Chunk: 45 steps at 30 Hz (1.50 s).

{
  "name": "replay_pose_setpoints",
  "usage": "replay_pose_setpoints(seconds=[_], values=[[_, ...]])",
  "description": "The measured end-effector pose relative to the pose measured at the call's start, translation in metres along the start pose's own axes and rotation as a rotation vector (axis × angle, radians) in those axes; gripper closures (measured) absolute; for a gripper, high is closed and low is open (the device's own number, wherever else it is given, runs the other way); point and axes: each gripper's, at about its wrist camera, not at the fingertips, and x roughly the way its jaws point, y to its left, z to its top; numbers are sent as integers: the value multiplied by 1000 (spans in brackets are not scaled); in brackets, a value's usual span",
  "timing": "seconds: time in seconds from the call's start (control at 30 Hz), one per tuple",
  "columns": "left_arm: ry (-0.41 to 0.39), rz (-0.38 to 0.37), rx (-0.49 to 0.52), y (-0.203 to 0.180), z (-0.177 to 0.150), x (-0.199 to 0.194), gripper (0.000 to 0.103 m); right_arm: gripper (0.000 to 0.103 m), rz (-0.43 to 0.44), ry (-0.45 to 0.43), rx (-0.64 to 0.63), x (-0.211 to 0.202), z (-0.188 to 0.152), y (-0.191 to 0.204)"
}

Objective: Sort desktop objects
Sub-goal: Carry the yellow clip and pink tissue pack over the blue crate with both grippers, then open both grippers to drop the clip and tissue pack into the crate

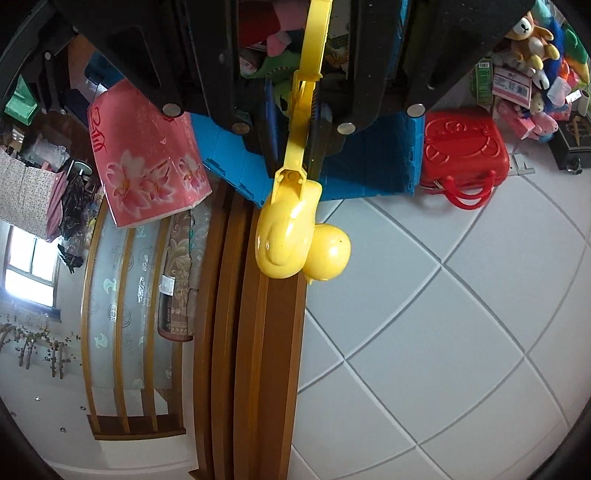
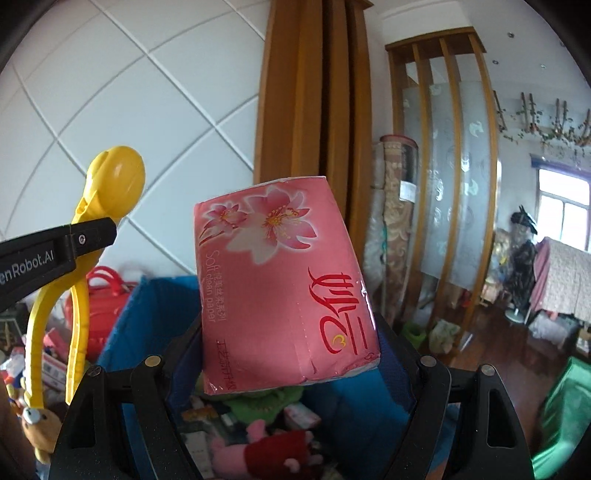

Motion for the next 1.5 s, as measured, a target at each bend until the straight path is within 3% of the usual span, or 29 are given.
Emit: replay_pose_setpoints(seconds=[0.3,0.63,0.7,0.87,0.93,1.03,1.3,1.37,1.5], values=[[213,56,-53,-8,-51,70,89,21,-19,100,-30,50,-21,-13],[302,99,-83,1,-74,81,88,17,-14,108,-75,60,-31,-5],[315,104,-92,4,-74,82,80,16,-18,97,-84,60,-30,-4],[293,133,-99,11,-73,72,41,16,-42,77,-77,57,-27,-7],[282,136,-99,15,-73,68,35,10,-49,64,-67,53,-24,-9],[276,126,-100,18,-73,60,34,0,-67,35,-69,42,-23,-11],[206,103,-80,18,-69,21,31,0,-79,1,-106,11,-25,-10],[181,116,-73,20,-69,9,22,0,-74,-5,-97,2,-27,-11],[115,123,-67,26,-69,-18,18,0,-62,-27,-77,-17,-30,-9]])
